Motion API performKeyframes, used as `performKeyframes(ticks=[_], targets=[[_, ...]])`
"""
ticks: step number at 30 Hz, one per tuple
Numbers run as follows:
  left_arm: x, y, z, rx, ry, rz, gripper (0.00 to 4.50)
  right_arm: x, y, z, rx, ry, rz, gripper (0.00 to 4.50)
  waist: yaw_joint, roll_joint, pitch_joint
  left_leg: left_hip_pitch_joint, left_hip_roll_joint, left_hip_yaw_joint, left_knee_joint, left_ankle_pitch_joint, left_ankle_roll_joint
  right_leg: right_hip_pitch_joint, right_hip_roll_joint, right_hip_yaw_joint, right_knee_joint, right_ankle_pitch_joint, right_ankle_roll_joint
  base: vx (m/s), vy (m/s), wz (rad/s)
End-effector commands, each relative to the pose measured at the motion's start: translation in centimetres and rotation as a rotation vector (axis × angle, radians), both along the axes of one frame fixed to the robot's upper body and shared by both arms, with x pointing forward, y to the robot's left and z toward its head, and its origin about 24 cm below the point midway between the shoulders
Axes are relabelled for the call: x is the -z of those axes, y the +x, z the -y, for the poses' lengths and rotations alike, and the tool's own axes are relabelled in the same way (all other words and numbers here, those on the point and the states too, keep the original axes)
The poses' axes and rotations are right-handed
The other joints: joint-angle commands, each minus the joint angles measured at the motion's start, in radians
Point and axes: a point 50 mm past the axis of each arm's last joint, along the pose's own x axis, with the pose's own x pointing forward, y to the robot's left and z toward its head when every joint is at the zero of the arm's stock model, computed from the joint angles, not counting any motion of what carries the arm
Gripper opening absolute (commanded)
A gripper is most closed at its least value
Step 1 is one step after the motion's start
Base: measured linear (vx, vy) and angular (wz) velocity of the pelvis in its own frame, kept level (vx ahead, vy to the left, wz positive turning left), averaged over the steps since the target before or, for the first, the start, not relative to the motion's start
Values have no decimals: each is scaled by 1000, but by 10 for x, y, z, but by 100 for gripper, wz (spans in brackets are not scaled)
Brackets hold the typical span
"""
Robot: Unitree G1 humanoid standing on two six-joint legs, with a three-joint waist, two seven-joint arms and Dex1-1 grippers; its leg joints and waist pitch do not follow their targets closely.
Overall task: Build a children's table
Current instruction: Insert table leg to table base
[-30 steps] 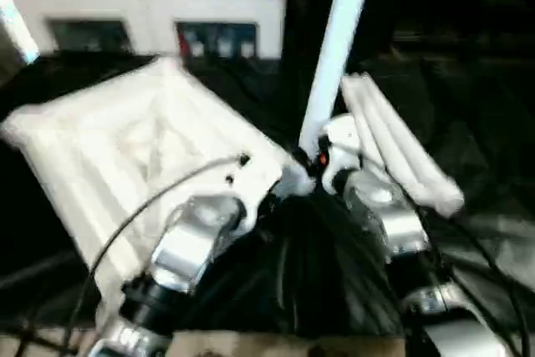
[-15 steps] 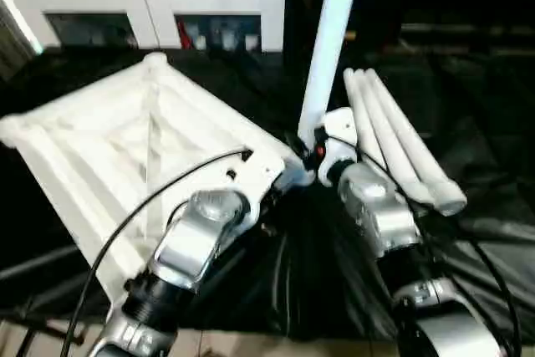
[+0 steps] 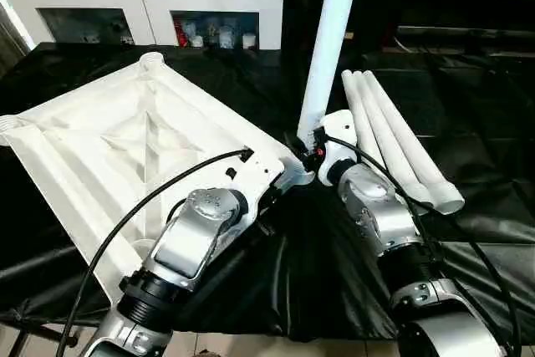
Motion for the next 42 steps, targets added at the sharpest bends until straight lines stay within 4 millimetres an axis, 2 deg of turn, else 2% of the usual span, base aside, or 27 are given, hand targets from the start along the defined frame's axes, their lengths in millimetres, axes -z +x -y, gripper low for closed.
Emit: performKeyframes(ticks=[1, 2, 6, 8, 14, 18, 19, 20, 21, 24, 25, 28, 30, 31, 32, 33, 34, 36, 37, 42], targets=[[6, -1, 3, 21, 13, -18, 0, 45, -23, -13, -109, -15, -205, 225, 4, 0, -36, -12, 58, -14, -72, -187, 43, 23, -71, 64, -90, -167, -188, 0, 0, 0], [6, -2, 3, 25, 13, -17, 0, 44, -23, -13, -105, -16, -196, 262, 4, 0, -37, -13, 58, -14, -72, -182, 46, 24, -71, 63, -89, -158, -191, 0, 0, 0], [5, -2, 3, 58, 10, 0, 0, 39, -22, -12, -105, 1, -171, 272, 6, 0, -40, -12, 58, -12, -67, -153, 55, 26, -71, 63, -86, -117, -203, 0, 0, 0], [5, -2, 3, 76, 10, 5, 0, 36, -23, -12, -131, 16, -160, 302, 5, 2, -43, -13, 57, -12, -65, -130, 64, 28, -69, 62, -80, -75, -213, 0, 0, 0], [6, -6, 1, 120, 9, 17, 0, 27, -25, -8, -152, 19, -98, 351, 6, 3, -47, -13, 57, -11, -60, -102, 72, 32, -69, 61, -75, -40, -224, 0, 0, 0], [7, -7, -1, 131, 11, 17, 0, 22, -26, -3, -161, 15, -72, 382, 8, 0, -59, -17, 52, -10, -42, 7, 107, 36, -65, 60, -54, 139, -249, 0, 0, 0], [7, -7, -2, 141, 12, 18, 0, 20, -28, -1, -172, 6, -58, 393, 10, 7, -61, -17, 52, -11, -38, 33, 122, 33, -65, 58, -49, 182, -258, 0, 0, 0], [7, -7, -2, 142, 12, 17, 0, 20, -28, 0, -174, 4, -56, 393, 10, 4, -59, -19, 51, -10, -37, 35, 129, 33, -63, 57, -51, 189, -258, 0, 0, 0], [7, -8, -2, 151, 12, 18, 0, 18, -29, 1, -181, -1, -49, 393, 13, 7, -60, -17, 53, -10, -36, 22, 136, 34, -64, 56, -49, 180, -263, 0, 0, 0], [8, -10, -2, 193, 11, 18, 0, 13, -32, 8, -214, -12, -31, 393, 17, 5, -60, -17, 55, -10, -36, 6, 132, 35, -65, 57, -50, 158, -262, 0, 0, 0], [8, -11, -2, 211, 11, 20, 0, 12, -34, 10, -228, -13, -29, 393, 21, 8, -62, -15, 56, -10, -35, -1, 129, 35, -64, 57, -51, 151, -259, 0, 0, 0], [8, -13, -4, 249, 12, 14, 0, 7, -38, 20, -263, -28, -22, 393, 29, 6, -65, -12, 56, -9, -31, 12, 131, 35, -63, 59, -46, 179, -259, 0, 0, 0], [8, -13, -4, 257, 14, 14, 0, 6, -40, 22, -272, -31, -24, 393, 28, 7, -65, -14, 55, -9, -31, 11, 127, 35, -63, 58, -45, 182, -265, 0, 0, 0], [8, -13, -6, 269, 19, 12, 0, 5, -41, 28, -285, -43, -25, 393, 30, 12, -68, -14, 54, -10, -29, 12, 125, 37, -63, 57, -43, 184, -267, 0, 0, 0], [9, -12, -8, 278, 25, 9, 0, 5, -43, 32, -300, -53, -28, 393, 29, 9, -68, -13, 55, -10, -28, 10, 124, 36, -63, 58, -43, 188, -268, 0, 0, 0], [9, -12, -9, 283, 28, 7, 0, 5, -44, 34, -308, -58, -30, 393, 32, 10, -69, -13, 54, -12, -28, 10, 122, 40, -61, 56, -43, 188, -265, 0, 0, 0], [9, -12, -13, 303, 37, 3, 0, 5, -48, 41, -337, -73, -40, 393, 32, 12, -70, -13, 55, -11, -26, 9, 123, 37, -63, 58, -41, 196, -267, 0, 0, 0], [9, -12, -13, 303, 37, 3, 0, 5, -48, 41, -337, -73, -40, 393, 34, 9, -71, -14, 54, -11, -24, 14, 128, 40, -62, 57, -39, 212, -268, 0, 0, 0], [10, -12, -16, 319, 45, -3, 0, 5, -51, 47, -361, -85, -50, 393, 34, 11, -72, -16, 53, -12, -24, 13, 129, 41, -62, 56, -39, 211, -271, 0, 0, 0], [11, -17, -27, 411, 66, -36, 0, 1, -56, 60, -409, -119, -74, 393, 35, 11, -72, -15, 55, -11, -24, -16, 123, 39, -64, 56, -41, 160, -272, 0, 0, 0]])
